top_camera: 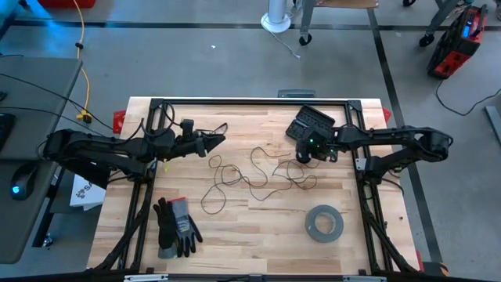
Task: Coil cords
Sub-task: Coil the black wire on the black spool
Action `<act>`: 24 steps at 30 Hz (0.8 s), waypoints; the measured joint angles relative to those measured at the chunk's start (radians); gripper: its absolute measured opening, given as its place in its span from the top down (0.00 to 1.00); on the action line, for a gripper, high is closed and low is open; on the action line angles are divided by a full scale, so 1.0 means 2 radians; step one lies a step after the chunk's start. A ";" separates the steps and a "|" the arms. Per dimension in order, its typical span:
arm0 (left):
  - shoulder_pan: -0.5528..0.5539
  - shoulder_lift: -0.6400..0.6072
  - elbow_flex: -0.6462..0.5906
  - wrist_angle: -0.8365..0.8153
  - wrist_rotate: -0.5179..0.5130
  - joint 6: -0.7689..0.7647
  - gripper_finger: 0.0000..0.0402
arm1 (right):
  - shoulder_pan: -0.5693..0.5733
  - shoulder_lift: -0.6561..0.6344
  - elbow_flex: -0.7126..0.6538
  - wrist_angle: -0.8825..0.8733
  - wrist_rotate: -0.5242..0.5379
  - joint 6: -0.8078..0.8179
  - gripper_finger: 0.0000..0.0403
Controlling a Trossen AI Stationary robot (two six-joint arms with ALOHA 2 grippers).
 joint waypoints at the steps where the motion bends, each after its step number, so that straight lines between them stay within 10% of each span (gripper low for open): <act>1: 0.000 0.000 0.000 0.000 0.000 0.000 0.48 | 0.000 0.000 0.001 -0.002 -0.001 -0.007 0.58; 12: 0.000 0.000 0.000 0.068 -0.024 0.023 0.48 | 0.000 0.000 0.073 -0.004 -0.025 -0.128 0.98; 24: 0.039 0.002 0.010 0.158 0.021 -0.010 0.48 | 0.037 0.000 0.289 0.062 -0.072 -0.439 0.99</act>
